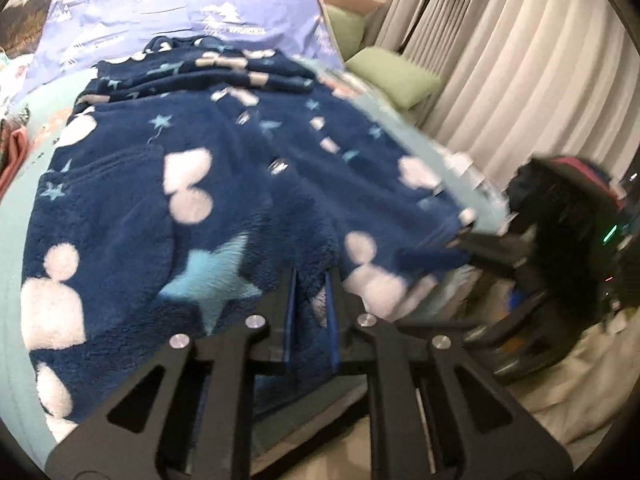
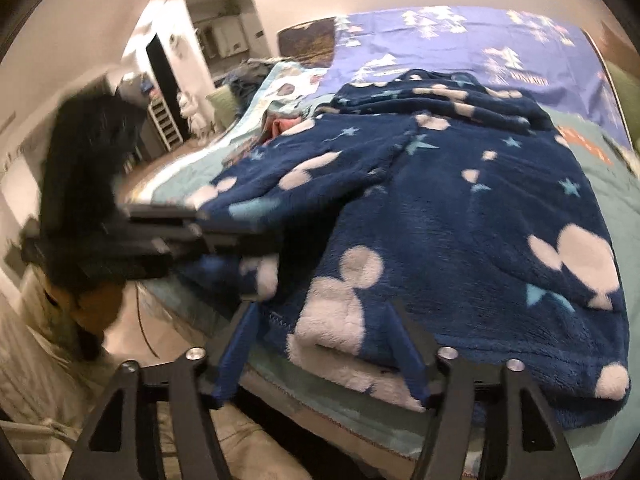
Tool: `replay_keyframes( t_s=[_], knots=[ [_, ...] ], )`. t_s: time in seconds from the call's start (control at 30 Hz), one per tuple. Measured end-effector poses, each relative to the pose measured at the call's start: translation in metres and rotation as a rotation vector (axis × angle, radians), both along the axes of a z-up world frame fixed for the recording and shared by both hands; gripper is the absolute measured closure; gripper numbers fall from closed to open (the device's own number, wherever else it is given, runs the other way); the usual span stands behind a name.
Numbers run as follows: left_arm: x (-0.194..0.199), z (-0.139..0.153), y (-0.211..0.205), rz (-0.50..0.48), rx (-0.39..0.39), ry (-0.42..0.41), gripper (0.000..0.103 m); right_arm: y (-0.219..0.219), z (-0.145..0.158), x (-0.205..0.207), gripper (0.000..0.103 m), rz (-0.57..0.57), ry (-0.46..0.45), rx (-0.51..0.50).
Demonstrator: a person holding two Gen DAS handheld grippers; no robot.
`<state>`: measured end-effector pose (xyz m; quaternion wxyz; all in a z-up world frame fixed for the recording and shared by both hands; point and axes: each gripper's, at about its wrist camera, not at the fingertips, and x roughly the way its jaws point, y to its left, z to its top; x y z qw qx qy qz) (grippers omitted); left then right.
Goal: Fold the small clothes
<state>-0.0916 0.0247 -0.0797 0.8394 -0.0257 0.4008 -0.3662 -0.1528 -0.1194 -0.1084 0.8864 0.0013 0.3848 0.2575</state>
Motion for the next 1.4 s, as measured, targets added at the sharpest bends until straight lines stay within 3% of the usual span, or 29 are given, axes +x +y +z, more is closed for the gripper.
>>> replay_keyframes(
  t_s=[0.07,0.13,0.17,0.2,0.33,0.43,0.5,0.57,0.67,0.87,1.0,1.07,1.13,1.17,1.27,1.3,1.33,1.4],
  knots=[
    [0.001,0.005,0.002,-0.007,-0.043,0.016,0.088,0.010,-0.005,0.001,0.035,0.001,-0.020,-0.063],
    [0.004,0.007,0.002,-0.013,-0.076,0.036,0.088,0.018,-0.011,0.003,0.046,-0.025,-0.053,-0.133],
    [0.006,0.008,0.003,-0.019,-0.098,0.049,0.088,0.019,-0.014,0.006,0.075,-0.041,-0.061,-0.153],
    [0.006,0.011,0.002,-0.026,-0.113,0.051,0.088,0.019,-0.016,0.009,0.086,-0.046,-0.048,-0.148],
    [0.000,0.026,-0.004,-0.062,-0.121,-0.003,0.088,0.014,-0.002,0.003,0.088,0.005,-0.080,-0.042],
    [-0.005,0.033,-0.009,-0.135,-0.158,-0.008,0.097,0.029,0.000,-0.004,0.087,0.059,-0.104,-0.119],
    [-0.008,0.031,-0.017,-0.148,-0.119,-0.023,0.097,0.031,-0.013,0.002,0.085,0.062,-0.058,-0.146],
    [-0.006,0.020,-0.025,-0.138,-0.057,-0.018,0.097,0.022,-0.019,0.006,0.084,0.051,-0.014,-0.085],
    [0.000,0.010,-0.018,-0.088,-0.032,0.023,0.097,0.004,-0.015,0.007,0.076,0.054,0.027,0.026],
    [0.003,0.011,0.021,0.034,-0.045,0.010,0.070,-0.021,0.005,0.002,0.074,0.089,0.052,0.222],
    [0.000,0.014,0.036,0.076,-0.019,-0.032,0.064,-0.011,0.004,0.010,0.074,0.074,0.068,0.264],
    [-0.007,0.014,0.037,0.071,0.022,-0.065,0.050,-0.003,-0.006,0.020,0.074,0.094,0.118,0.300],
    [-0.013,0.013,0.037,0.078,0.069,-0.107,0.047,0.001,-0.016,0.027,0.071,0.107,0.177,0.322],
    [-0.014,0.013,0.039,0.085,0.086,-0.122,0.047,0.005,-0.022,0.031,0.065,0.105,0.202,0.321],
    [-0.008,0.013,0.047,0.127,0.074,-0.116,0.046,0.014,-0.026,0.036,0.064,0.116,0.214,0.337],
    [-0.004,0.014,0.051,0.142,0.063,-0.109,0.046,0.017,-0.023,0.037,0.069,0.124,0.206,0.342],
    [0.000,0.015,0.055,0.164,0.049,-0.100,0.046,0.019,-0.020,0.037,0.097,0.125,0.196,0.338],
    [0.005,0.017,0.064,0.199,0.025,-0.095,0.046,0.013,-0.005,0.031,0.095,0.097,0.146,0.331]
  ],
)
